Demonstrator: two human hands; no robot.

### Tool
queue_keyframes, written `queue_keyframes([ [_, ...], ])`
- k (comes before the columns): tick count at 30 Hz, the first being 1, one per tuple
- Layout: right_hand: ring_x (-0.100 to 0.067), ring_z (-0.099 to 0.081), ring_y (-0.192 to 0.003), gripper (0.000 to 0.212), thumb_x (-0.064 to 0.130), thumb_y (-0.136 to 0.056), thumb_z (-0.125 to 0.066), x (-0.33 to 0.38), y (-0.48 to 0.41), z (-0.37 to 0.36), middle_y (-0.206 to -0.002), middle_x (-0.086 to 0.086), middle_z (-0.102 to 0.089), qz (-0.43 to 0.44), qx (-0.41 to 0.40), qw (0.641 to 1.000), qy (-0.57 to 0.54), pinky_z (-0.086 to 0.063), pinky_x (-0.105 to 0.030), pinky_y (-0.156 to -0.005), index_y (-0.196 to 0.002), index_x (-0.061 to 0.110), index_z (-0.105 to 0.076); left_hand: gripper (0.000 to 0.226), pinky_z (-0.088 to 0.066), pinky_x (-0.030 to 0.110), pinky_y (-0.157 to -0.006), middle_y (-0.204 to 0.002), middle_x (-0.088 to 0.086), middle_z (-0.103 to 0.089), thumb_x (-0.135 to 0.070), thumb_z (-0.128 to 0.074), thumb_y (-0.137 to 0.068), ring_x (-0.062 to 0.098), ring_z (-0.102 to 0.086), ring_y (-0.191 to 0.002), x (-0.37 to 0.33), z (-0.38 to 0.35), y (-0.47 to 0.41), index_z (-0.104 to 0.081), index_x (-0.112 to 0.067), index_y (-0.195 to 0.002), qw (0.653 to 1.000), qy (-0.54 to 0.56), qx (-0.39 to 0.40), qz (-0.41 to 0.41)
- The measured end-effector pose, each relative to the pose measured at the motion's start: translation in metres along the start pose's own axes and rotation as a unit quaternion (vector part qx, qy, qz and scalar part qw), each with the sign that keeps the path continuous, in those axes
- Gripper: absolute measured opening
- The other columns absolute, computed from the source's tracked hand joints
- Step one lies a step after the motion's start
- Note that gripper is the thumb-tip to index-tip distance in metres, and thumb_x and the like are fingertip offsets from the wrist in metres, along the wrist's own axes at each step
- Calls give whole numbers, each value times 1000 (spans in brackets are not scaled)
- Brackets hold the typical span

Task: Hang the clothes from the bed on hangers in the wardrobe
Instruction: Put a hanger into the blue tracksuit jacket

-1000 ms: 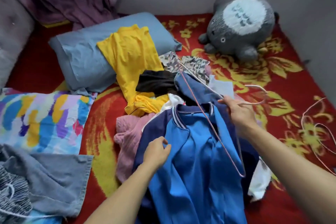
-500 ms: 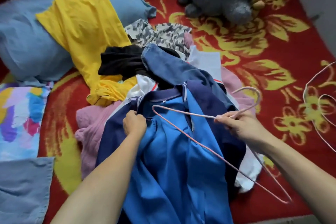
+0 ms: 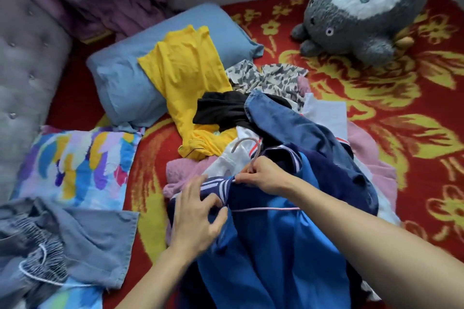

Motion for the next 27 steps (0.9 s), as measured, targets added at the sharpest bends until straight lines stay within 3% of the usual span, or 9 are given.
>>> queue_keyframes([
  [4, -13, -38, -56, 40, 23, -86, -70, 9, 19, 2, -53, -2, -47, 7, 9, 999, -45, -30, -31, -58, -51, 7, -58, 23, -45, 42, -81, -97, -1, -62, -41, -54, -86, 27, -58, -94, 43, -29, -11, -44, -27, -100, 979, 59, 133, 139],
  [7, -13, -62, -77, 7, 15, -84, -69, 4, 31, 20, -87, -8, -73, -36, 15, 996, -84, -45, -31, -71, -80, 16, -74, 14, -46, 41, -69, -90, 5, -68, -38, -50, -88, 31, -61, -89, 32, -38, -11, -51, -25, -95, 985, 29, 154, 76],
  [10, -18, -66, -91, 30, -4, -86, -60, -27, 36, 58, -96, -7, -72, -106, -44, 955, -272, -51, -32, -80, -107, 16, -67, 30, -42, 38, -63, -79, 1, -67, -48, -42, -80, 27, -61, -81, 36, -27, 2, -54, -22, -88, 989, 51, 121, 62],
  [11, -19, -64, -87, 28, -2, -84, -62, -40, 39, 77, -91, -3, -71, -125, -115, 955, -242, -51, -30, -74, -106, 15, -66, 33, -41, 37, -61, -72, -1, -65, -52, -41, -79, 25, -60, -76, 39, -24, 8, -54, -23, -86, 990, 63, 112, 64],
  [13, -19, -60, -84, 31, 16, -76, -73, -66, 47, 105, -90, 2, -65, -185, -233, 955, -19, -47, -27, -68, -105, 15, -65, 35, -40, 36, -57, -58, -5, -55, -60, -43, -76, 19, -55, -62, 43, -16, 20, -49, -26, -74, 990, 80, 91, 66],
  [16, -26, -56, -108, 47, 42, -73, -71, -91, 62, 98, -115, -3, -54, -267, -231, 884, 305, -45, -36, -82, -114, 25, -54, 46, -40, 35, -54, -50, -5, -50, -68, -49, -76, 12, -49, -52, 41, -7, 31, -43, -24, -61, 991, 93, 67, 69],
  [19, -32, -58, -110, 25, 24, -85, -52, -106, 84, 104, -119, -9, -61, -280, -280, 859, 326, -45, -38, -85, -109, 26, -60, 55, -30, 32, -50, -49, -5, -49, -71, -41, -78, 13, -50, -52, 36, 4, 39, -46, -20, -61, 994, 78, 46, 60],
  [21, -35, -61, -107, 29, 14, -83, -50, -113, 106, 121, -114, -13, -66, -285, -309, 855, 305, -45, -37, -85, -105, 26, -65, 54, -27, 31, -50, -48, -5, -49, -72, -37, -79, 17, -53, -55, 37, 15, 42, -48, -22, -61, 996, 55, 38, 52],
  [27, -37, -59, -87, 23, 14, -73, -45, -82, 178, 187, -94, -17, -68, -204, -435, 855, 196, -39, -33, -70, -85, 22, -63, 52, -30, 32, -51, -60, -1, -62, -70, -45, -83, 26, -63, -70, 26, 49, 39, -53, -22, -65, 998, 2, 23, 55],
])
Point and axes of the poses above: each hand's wrist, its own y-axis away from the middle knuckle, its own z-axis out of the back of the hand, x = y × z, the point moved 10 cm from there along -y, towards the middle knuckle
